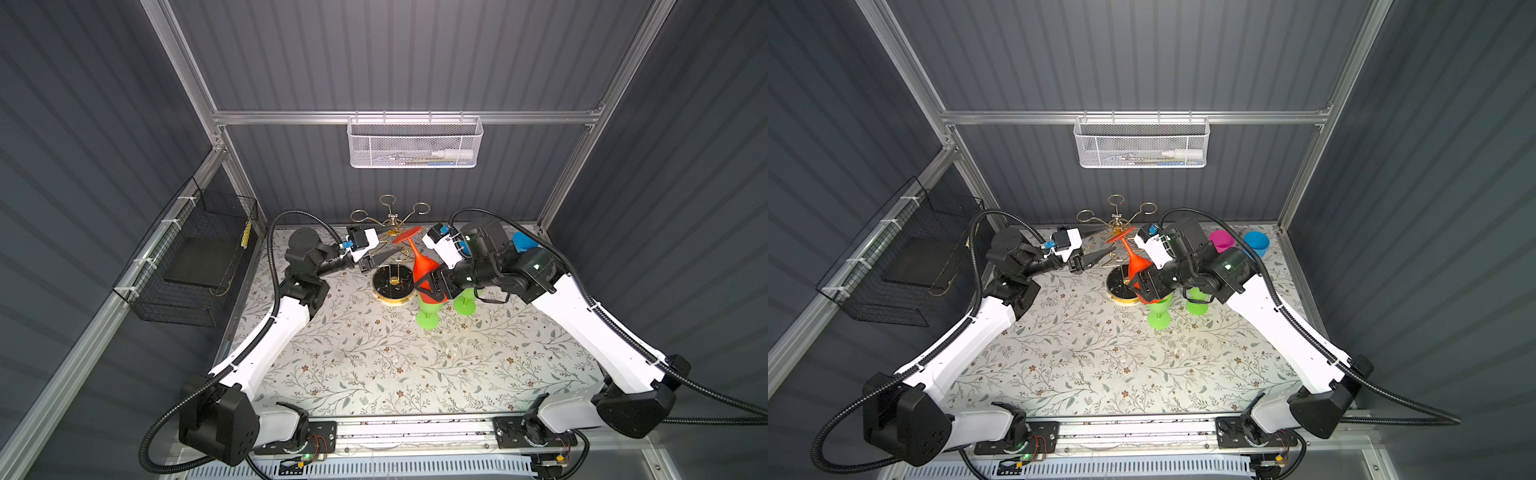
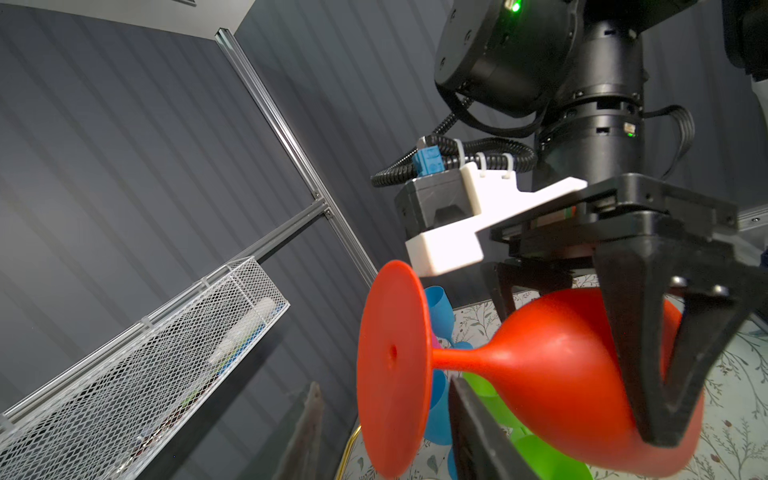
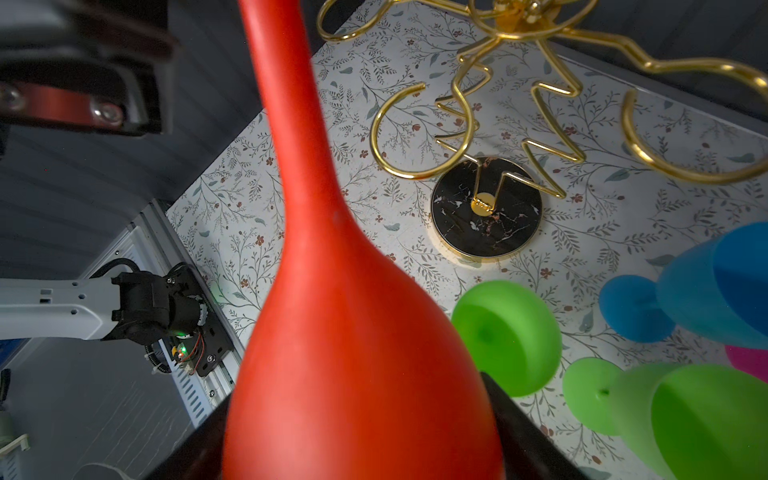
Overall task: Take the wine glass off the wine glass rack
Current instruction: 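Close the right gripper on the red glass bowl while the left holds the foot, then tilt the red glass sideways with both grippers, bowl toward the right gripper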
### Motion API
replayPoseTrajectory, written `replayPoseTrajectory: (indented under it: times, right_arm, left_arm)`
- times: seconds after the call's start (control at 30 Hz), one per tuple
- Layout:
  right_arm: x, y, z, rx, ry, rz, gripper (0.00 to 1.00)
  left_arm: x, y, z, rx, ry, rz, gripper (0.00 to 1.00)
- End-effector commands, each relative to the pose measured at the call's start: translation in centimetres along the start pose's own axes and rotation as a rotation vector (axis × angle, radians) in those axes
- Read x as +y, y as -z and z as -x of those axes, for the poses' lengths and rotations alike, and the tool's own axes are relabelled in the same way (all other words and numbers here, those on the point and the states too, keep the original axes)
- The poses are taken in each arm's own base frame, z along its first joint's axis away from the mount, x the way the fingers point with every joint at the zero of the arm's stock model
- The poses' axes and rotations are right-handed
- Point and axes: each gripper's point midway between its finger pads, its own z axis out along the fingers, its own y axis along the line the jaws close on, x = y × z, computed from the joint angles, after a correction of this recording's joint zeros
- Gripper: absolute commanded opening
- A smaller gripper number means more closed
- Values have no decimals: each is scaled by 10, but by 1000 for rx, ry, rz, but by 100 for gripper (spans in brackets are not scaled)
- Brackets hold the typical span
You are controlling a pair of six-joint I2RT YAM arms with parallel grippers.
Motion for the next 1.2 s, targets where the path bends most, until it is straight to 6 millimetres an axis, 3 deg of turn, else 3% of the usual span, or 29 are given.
replayPoseTrajectory:
  times: [0.0, 0.27, 0.5, 0.57, 0.8, 0.83, 1.0, 1.17]
  right_arm:
    - [11, 6, 11, -31, 11, 32, 54]
    - [17, 2, 12, -30, 7, 46, 55]
    - [21, -2, 11, -25, 2, 57, 59]
    - [22, -2, 12, -29, 1, 62, 64]
    - [26, 7, 21, -96, 4, 81, 95]
    - [26, 10, 24, -115, 5, 80, 99]
    - [25, 37, 38, -253, 1, 88, 99]
    - [19, 84, 45, -437, -3, 78, 99]
  left_arm:
    - [-2, -4, 6, -11, -37, -29, 47]
    - [-1, -8, 1, 4, -35, -22, 34]
    - [2, -8, 7, 7, -40, -12, 11]
    - [2, -7, 8, 8, -39, -12, 0]
    - [8, -6, 13, 14, 19, 19, 0]
    - [10, -6, 12, 22, 47, 33, 0]
    - [31, -2, 2, 91, 255, 163, 0]
    - [52, 12, -18, 131, 551, 365, 0]
